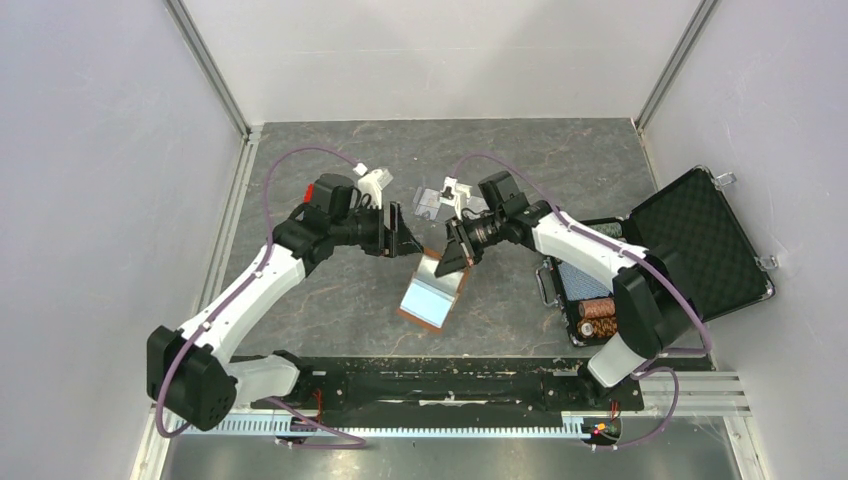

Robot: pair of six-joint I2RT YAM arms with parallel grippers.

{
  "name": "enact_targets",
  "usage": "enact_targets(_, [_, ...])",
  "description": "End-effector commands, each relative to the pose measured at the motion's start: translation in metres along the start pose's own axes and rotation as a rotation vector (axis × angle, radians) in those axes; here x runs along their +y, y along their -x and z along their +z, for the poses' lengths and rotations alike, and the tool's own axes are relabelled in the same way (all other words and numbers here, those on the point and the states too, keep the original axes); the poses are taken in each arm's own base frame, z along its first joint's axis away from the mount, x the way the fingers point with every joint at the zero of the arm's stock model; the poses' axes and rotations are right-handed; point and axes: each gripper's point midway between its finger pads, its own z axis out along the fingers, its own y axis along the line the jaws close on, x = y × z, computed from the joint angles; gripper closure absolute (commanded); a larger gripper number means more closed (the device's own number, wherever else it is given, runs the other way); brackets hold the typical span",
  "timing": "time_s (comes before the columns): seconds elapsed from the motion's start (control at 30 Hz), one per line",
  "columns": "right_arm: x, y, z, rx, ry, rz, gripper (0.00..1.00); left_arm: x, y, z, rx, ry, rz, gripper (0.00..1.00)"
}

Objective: Put the credit cards into the card holder
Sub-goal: Open the card holder, then place the card holder at the center of the board.

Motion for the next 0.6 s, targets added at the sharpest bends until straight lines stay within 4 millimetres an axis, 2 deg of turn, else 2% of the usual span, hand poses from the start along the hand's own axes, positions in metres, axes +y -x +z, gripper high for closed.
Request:
enact_targets(0.0, [-0.038, -0.006, -0.004, -0.111, -0.166, 0.185, 1.00, 0.014, 0.028, -0.016, -0.138, 0.152, 0.054, 0.28])
enact_targets(0.23, [-0.076, -0.018, -0.031, -0.398, -0.298, 0.440, 1.00, 0.017, 0.023, -0.014, -0.128, 0.159, 0.008, 0.29])
enact_targets(0.57, [-0.101, -0.030, -0.055, -0.759, -0.349, 0.641, 1.00, 0.016, 0.009, -0.004, -0.072, 0.118, -0.047, 0.31])
